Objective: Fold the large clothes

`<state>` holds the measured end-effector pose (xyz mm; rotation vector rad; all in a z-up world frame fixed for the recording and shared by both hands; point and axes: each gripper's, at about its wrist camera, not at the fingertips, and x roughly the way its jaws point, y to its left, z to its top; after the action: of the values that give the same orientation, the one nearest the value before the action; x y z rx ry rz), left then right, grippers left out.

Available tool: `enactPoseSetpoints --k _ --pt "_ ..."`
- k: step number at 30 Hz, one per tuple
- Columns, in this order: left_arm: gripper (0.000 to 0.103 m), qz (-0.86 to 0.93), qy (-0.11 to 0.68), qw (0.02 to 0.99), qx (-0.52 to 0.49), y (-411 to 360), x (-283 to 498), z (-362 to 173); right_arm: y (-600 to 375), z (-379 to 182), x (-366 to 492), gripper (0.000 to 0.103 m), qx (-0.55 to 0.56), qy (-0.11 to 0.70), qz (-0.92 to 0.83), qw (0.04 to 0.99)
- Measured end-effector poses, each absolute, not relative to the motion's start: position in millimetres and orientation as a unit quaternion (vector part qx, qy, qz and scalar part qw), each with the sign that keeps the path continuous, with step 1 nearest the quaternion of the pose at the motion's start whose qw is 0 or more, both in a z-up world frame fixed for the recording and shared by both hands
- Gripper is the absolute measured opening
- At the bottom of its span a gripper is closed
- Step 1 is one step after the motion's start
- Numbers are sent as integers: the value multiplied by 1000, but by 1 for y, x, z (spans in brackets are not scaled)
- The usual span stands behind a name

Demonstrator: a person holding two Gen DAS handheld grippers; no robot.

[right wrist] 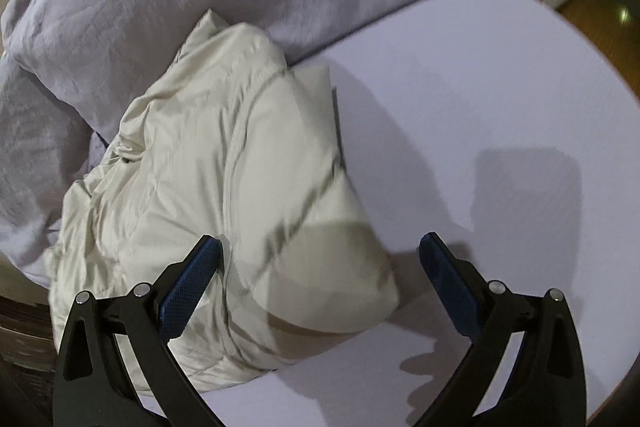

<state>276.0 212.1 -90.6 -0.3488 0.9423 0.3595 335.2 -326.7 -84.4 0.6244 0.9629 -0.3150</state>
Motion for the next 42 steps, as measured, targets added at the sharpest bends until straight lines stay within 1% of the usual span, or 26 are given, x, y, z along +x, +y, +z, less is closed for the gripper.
enactPoseSetpoints --k 3,6,7,9,10,11,12,14,15,17,20,25,35,38,39,42 --pt "98 166 458 853 -188 211 276 -104 -324 -99 343 98 316 453 -138 822" --pt "98 167 465 842 -218 212 284 -118 -321 -108 340 85 328 444 -125 825" --pt "95 168 464 840 -225 212 286 -120 -318 -110 341 76 330 441 -120 826" --pt "89 169 456 839 -244 214 290 -124 -313 -106 343 70 324 437 -123 830" --pt "83 168 451 840 -252 214 292 -124 -311 -105 344 66 321 436 -124 831" --pt "78 173 444 841 -257 215 293 -123 -308 -105 343 60 319 433 -124 834" --pt "75 176 438 842 -260 215 293 -122 -306 -105 340 57 320 429 -124 836" --pt "60 179 426 845 -270 216 292 -121 -301 -93 334 45 321 424 -119 839" --pt "56 178 421 846 -275 216 290 -120 -302 -91 329 43 319 421 -116 841" --pt "43 176 415 849 -275 216 287 -116 -295 -86 326 35 311 414 -107 849" --pt "35 176 404 858 -265 212 278 -106 -288 -76 321 32 297 412 -97 856" --pt "33 177 396 864 -256 215 250 -93 -277 -73 301 32 291 418 -74 857" --pt "34 192 400 860 -252 229 150 -93 -261 -76 200 32 280 438 -21 854" --pt "35 197 402 859 -250 232 130 -96 -255 -76 186 32 270 441 -14 856" --pt "36 199 403 857 -250 232 126 -98 -254 -75 184 33 266 441 -14 857" --pt "42 209 406 853 -253 231 120 -101 -253 -69 185 41 256 449 -29 855"
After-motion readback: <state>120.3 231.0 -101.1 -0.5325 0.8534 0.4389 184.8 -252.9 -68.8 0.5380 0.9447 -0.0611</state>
